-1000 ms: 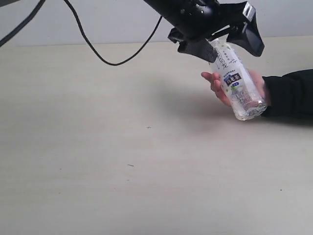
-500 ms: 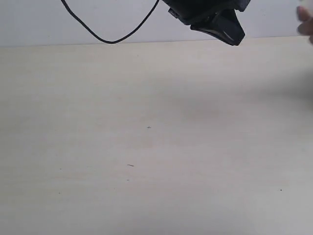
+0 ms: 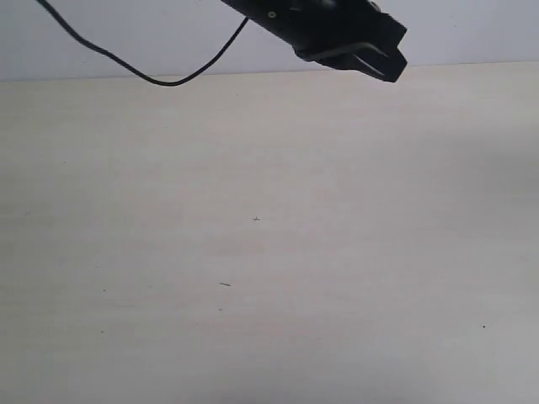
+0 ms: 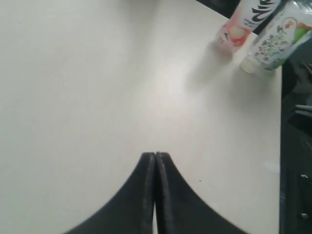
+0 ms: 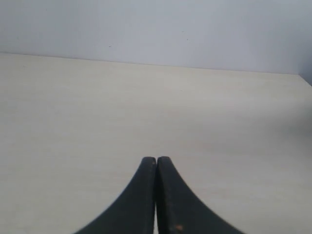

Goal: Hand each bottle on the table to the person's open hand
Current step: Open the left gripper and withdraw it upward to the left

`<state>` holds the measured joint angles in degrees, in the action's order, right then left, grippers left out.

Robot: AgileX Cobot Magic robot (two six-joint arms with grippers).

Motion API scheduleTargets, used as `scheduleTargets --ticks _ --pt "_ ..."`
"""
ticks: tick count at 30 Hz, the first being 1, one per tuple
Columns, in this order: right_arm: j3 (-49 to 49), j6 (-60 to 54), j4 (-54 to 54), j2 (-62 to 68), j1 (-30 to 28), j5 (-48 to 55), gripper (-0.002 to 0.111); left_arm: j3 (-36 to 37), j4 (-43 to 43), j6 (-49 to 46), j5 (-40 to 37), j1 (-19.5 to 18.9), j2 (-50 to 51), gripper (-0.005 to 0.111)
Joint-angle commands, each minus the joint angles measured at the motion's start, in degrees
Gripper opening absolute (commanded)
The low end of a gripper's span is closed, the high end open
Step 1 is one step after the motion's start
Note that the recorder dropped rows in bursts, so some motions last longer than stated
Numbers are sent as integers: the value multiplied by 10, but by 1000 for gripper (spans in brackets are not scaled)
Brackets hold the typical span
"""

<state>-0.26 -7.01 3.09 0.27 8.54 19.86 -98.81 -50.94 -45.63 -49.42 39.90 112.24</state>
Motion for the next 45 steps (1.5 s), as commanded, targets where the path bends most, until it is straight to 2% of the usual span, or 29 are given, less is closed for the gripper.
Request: scheduleTargets --ticks 1,6,11,15,18,24,29,45 --pt "3 -3 -2 -3 -2 -2 0 85 -10 -39 72 -15 -60 0" --pt "3 -3 -2 -3 -2 -2 0 196 -10 -83 191 -23 -136 0" --pt "3 -3 -2 -3 -2 -2 0 328 -12 -88 406 -23 -218 0" --pt "3 -3 -2 -3 -2 -2 0 397 -72 -77 595 -23 -273 0" --pt "3 -3 -2 -3 -2 -2 0 424 -124 -77 663 -23 -302 0" --pt "3 -3 -2 -3 -2 -2 0 433 -144 -77 681 -23 -311 0" --pt "3 -3 -2 -3 -2 -2 0 433 -145 -83 658 -23 -306 0" --pt "3 -3 -2 -3 -2 -2 0 433 -145 -83 656 -23 -307 0"
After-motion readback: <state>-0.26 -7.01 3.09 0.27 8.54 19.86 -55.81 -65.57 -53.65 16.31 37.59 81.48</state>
